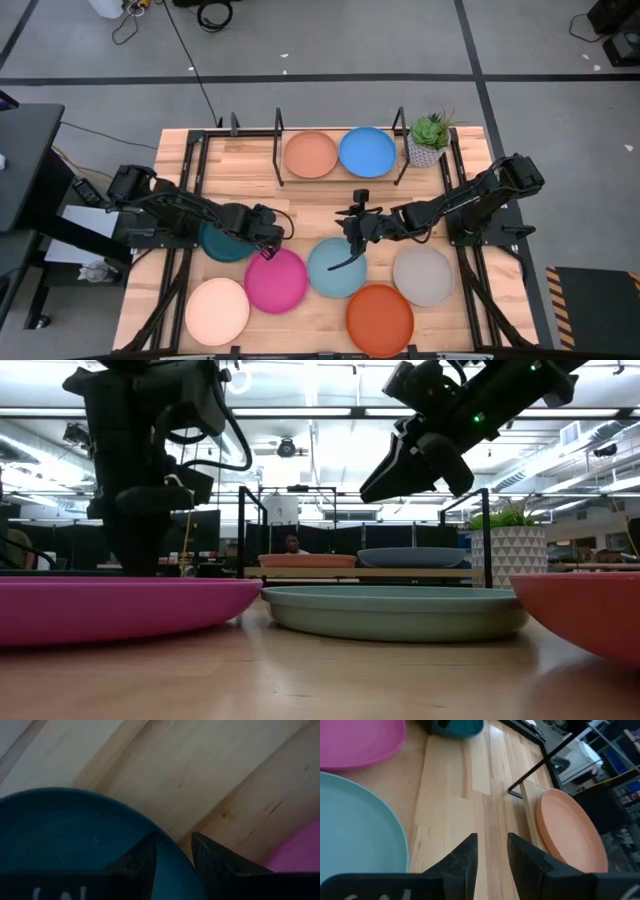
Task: Place and stack plates onto a shelf
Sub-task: Stack the green plate on top of the violet plate on the shelf
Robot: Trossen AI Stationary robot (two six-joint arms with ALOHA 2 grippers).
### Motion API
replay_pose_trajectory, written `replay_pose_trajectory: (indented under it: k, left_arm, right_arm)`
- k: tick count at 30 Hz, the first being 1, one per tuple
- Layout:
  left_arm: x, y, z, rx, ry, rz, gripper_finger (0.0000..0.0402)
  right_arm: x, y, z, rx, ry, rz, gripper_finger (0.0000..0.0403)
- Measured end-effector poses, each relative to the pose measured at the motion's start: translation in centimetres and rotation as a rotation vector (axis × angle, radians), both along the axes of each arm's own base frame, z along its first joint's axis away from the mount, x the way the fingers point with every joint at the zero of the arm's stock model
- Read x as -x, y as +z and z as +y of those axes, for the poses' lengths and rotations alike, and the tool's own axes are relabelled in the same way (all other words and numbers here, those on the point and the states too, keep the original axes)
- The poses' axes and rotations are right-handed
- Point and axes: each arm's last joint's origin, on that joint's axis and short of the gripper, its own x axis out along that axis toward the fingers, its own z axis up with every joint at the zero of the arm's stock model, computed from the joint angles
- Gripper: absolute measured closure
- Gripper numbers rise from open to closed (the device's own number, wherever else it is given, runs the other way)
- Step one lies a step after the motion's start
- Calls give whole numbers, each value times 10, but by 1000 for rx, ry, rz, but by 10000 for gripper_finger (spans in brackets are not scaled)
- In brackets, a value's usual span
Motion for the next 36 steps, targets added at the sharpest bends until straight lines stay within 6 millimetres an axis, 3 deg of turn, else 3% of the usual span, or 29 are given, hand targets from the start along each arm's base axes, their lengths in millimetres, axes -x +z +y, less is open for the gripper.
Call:
replay_pose_trajectory:
  k: [9,14,18,23,27,36]
  left_arm:
    - [1,0,-1,24,-22,11,382]
    - [-1,4,-3,110,-65,36,387]
    - [-14,30,-11,218,-181,13,387]
    - [-34,76,-24,201,-483,-100,387]
    - [-43,103,-34,91,-758,-177,387]
    - [-61,128,-23,-243,-1022,-245,386]
  right_arm:
    - [-1,0,-2,-31,19,0,291]
    - [-1,0,-2,-39,13,-3,291]
    - [-1,-1,-2,-44,9,0,291]
    - [1,-3,-2,-66,-20,10,291]
    - [7,-8,1,-68,-103,45,291]
    - [19,-13,18,-76,-169,67,301]
